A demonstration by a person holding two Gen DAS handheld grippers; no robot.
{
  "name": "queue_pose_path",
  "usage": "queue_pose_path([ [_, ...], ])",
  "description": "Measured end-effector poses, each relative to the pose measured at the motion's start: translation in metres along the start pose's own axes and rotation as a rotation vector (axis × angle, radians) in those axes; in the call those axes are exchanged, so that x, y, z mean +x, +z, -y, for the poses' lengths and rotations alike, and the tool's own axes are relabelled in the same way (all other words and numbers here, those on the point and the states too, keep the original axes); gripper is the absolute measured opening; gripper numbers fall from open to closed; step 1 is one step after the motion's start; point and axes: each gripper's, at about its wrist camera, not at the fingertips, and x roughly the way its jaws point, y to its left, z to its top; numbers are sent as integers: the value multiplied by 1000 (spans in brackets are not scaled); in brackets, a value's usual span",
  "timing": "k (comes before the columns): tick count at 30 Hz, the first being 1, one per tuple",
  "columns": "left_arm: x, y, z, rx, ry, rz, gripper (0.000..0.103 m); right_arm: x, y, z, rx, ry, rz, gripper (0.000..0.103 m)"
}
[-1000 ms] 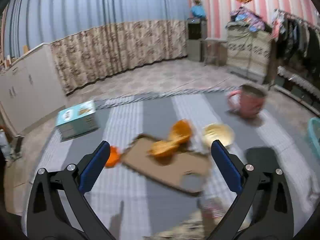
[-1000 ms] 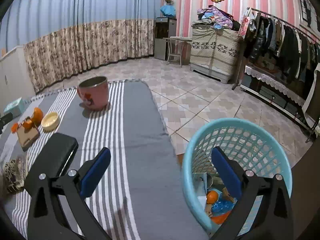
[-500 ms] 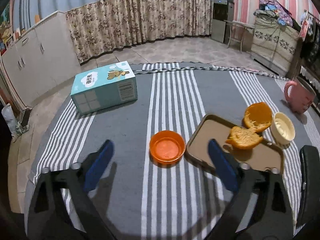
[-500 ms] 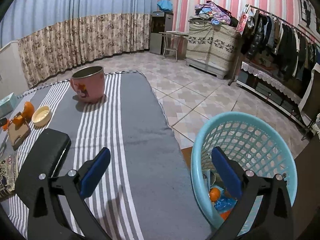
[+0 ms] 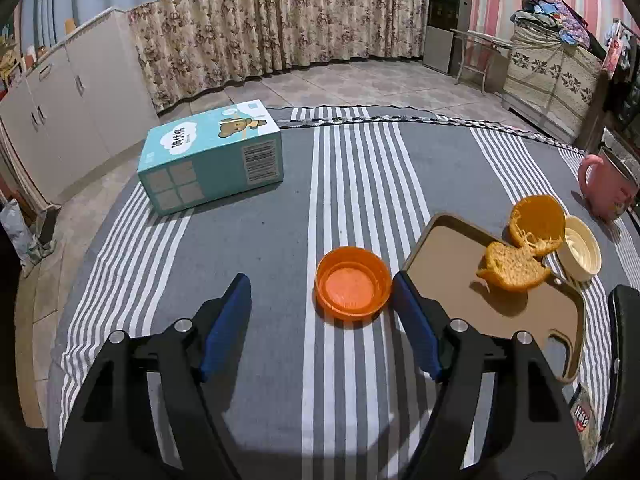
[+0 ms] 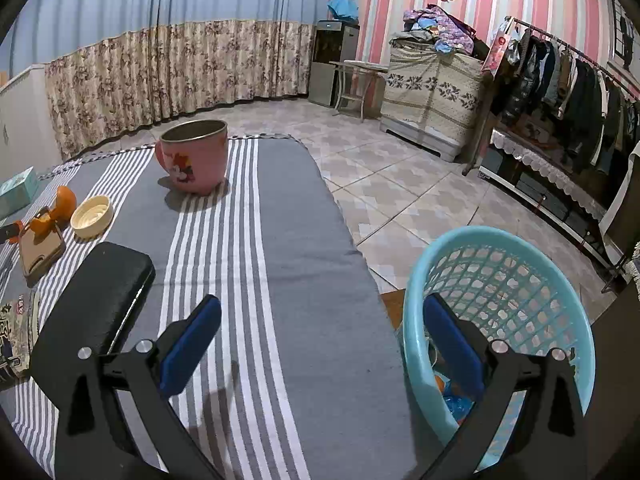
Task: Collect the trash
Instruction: 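Grasp the orange plastic lid with the left tool and lift it, then grasp the cream plastic lid with the right tool while the left tool holds the orange lid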
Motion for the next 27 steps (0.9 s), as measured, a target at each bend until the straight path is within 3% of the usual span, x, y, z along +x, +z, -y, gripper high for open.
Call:
queue_pose_path([
  [3, 8, 3, 1, 14, -29, -31, 56, -1, 0, -2, 0, 7, -2, 99],
  [8, 11, 4, 3, 19, -57, -39, 47, -8, 3, -3, 4, 11, 9, 99],
  [9, 11, 5, 3, 14, -63, -38, 40, -9, 4, -4, 4, 10, 10, 99],
  [14, 5, 11, 5, 33, -59, -4, 39, -9, 12, -16, -3, 29, 5, 99],
  [18, -17, 21, 5, 42, -32, 104, 39, -5, 21, -37, 1, 65, 4, 99],
  [22, -35, 17, -1, 24, -9, 194, 39, 3, 33, -80, -44, 119, -12, 99],
  [27, -46, 15, -9, 7, -35, 241, 39, 13, 48, -138, -123, 149, -14, 99],
])
